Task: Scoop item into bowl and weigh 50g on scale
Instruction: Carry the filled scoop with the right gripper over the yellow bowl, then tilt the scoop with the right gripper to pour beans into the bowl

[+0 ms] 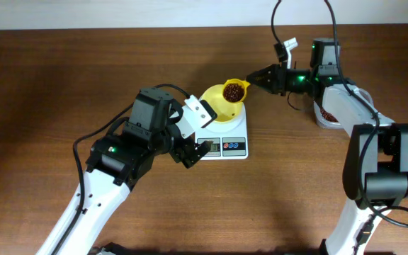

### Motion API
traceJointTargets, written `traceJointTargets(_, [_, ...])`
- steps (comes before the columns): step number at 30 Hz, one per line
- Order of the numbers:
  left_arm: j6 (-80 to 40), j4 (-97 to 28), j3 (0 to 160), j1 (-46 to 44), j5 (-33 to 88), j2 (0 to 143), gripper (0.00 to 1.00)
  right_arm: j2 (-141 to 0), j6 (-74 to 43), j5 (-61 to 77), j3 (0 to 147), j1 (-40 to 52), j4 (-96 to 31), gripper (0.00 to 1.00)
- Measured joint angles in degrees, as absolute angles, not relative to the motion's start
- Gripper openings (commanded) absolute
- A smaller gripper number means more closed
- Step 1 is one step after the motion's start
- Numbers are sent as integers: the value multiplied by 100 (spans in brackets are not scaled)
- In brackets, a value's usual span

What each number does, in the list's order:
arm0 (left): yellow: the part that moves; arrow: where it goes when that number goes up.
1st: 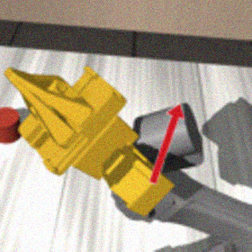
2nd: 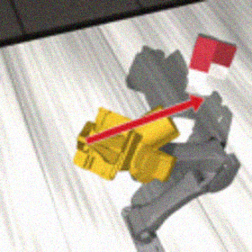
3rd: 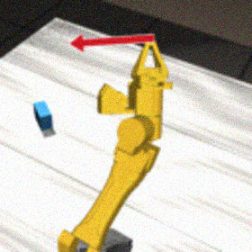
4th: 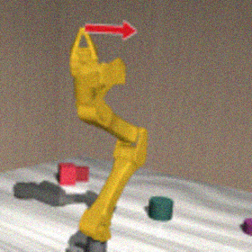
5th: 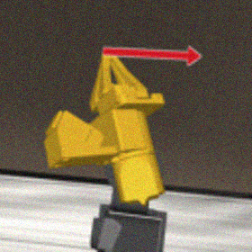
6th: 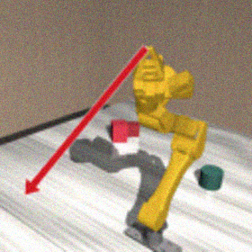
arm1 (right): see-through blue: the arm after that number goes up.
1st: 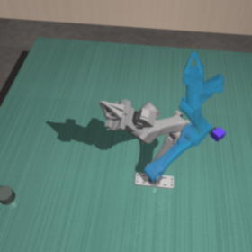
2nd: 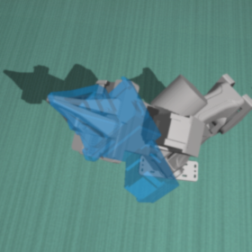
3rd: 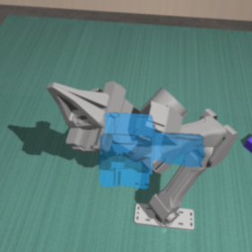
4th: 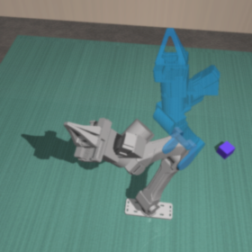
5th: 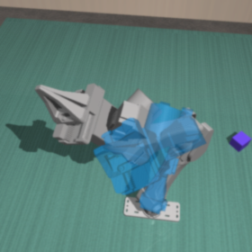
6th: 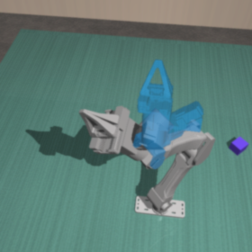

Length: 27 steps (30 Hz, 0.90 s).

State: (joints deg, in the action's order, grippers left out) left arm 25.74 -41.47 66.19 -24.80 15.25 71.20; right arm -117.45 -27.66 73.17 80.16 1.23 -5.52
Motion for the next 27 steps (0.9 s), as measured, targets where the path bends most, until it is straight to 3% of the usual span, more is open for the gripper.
traceJointTargets(27, [2574,-4147,6619,-2480,1525,7120,99,-11745,-1111,6681,8016,499,-548,4])
